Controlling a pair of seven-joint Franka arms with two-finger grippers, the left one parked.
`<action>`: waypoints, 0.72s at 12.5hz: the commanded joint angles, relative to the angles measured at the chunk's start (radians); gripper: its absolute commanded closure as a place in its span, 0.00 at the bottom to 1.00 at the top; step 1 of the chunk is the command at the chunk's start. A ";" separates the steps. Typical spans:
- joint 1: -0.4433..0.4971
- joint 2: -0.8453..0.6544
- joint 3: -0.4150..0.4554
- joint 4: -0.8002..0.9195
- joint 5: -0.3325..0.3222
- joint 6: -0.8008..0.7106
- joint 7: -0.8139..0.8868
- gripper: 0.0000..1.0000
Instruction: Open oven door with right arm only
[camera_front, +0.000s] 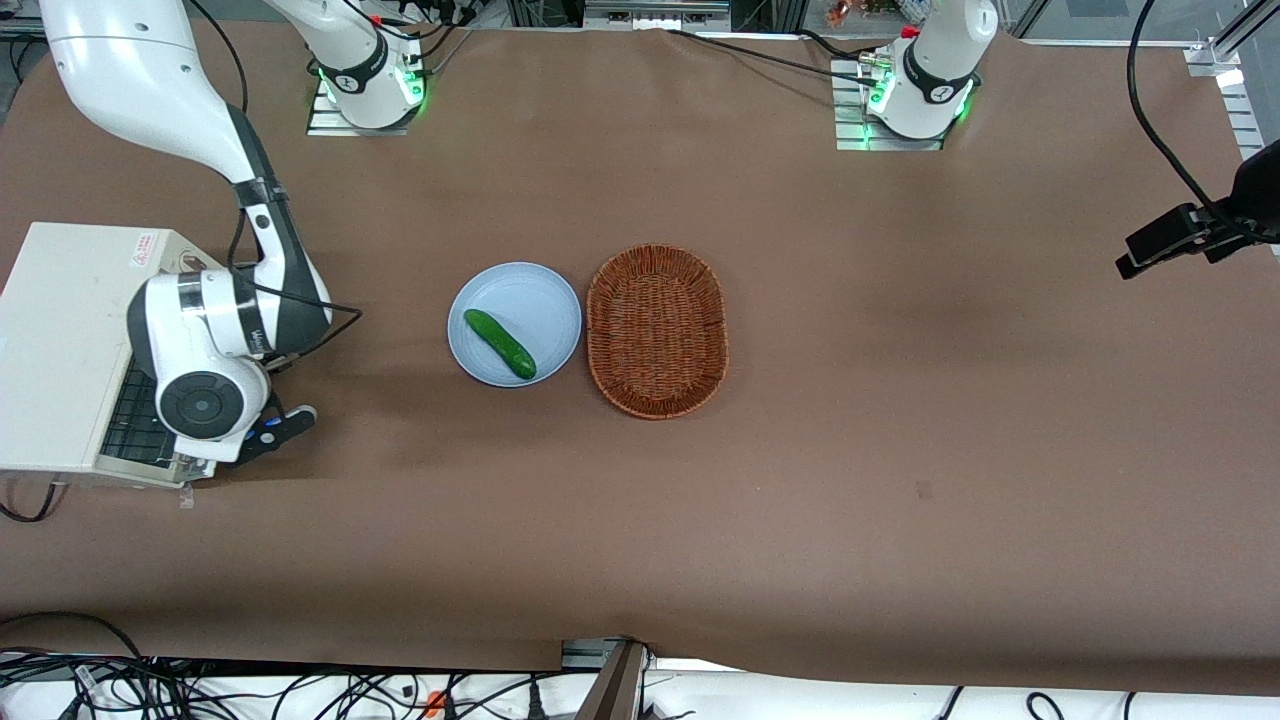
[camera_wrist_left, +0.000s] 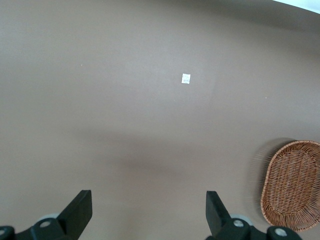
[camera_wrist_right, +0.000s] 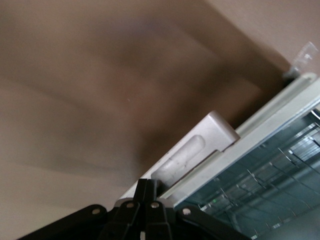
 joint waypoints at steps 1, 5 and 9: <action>-0.038 0.061 -0.027 -0.004 -0.026 0.065 -0.011 1.00; -0.040 0.094 -0.028 -0.004 0.015 0.101 -0.011 1.00; -0.052 0.114 -0.030 -0.004 0.069 0.122 0.018 1.00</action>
